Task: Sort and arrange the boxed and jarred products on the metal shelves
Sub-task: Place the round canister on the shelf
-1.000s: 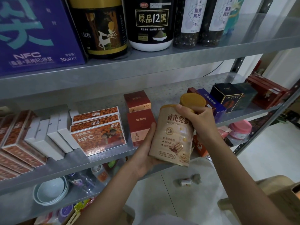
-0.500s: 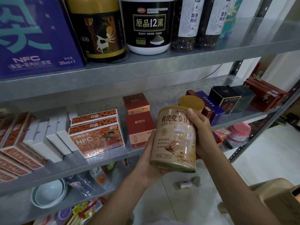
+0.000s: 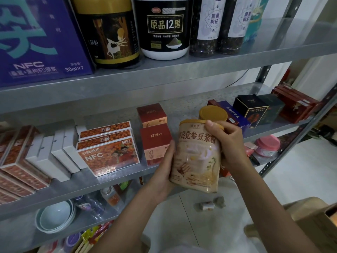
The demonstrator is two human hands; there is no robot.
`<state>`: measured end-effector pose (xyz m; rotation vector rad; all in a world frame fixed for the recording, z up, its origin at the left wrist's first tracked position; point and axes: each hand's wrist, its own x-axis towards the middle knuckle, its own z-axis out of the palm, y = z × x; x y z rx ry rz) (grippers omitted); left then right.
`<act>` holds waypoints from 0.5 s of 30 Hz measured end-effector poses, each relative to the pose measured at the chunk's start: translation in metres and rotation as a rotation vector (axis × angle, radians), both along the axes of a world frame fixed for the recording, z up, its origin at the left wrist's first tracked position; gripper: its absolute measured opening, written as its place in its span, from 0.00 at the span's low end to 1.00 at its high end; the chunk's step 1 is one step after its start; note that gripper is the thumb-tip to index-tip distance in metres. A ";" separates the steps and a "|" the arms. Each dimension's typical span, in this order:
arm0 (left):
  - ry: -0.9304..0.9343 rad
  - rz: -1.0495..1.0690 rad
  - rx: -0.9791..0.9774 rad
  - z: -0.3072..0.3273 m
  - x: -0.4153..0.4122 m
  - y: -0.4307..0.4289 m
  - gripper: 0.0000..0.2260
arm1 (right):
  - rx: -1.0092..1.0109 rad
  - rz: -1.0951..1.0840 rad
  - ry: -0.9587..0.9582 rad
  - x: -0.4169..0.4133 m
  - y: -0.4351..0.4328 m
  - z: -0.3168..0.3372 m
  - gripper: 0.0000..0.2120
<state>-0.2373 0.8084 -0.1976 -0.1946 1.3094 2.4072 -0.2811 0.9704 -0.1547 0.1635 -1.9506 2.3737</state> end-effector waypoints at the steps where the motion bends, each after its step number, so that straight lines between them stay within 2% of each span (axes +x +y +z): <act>1: 0.035 0.003 0.004 0.002 -0.001 0.000 0.20 | 0.035 -0.013 0.026 0.001 -0.001 0.003 0.10; 4: 0.046 0.021 -0.034 0.006 0.001 0.003 0.19 | 0.106 -0.046 0.034 -0.003 -0.004 0.005 0.15; 8: -0.043 0.006 0.029 0.000 0.002 0.007 0.26 | 0.143 0.001 -0.059 -0.008 -0.006 0.008 0.20; 12: -0.285 -0.005 0.321 0.005 0.005 0.006 0.28 | 0.018 0.066 -0.158 -0.009 0.001 -0.002 0.15; 13: -0.321 -0.034 0.410 0.008 0.006 0.005 0.29 | -0.033 0.086 -0.214 -0.008 0.001 -0.005 0.18; 15: -0.394 -0.048 0.470 0.008 0.008 0.004 0.32 | -0.149 0.141 -0.344 -0.004 -0.002 -0.009 0.28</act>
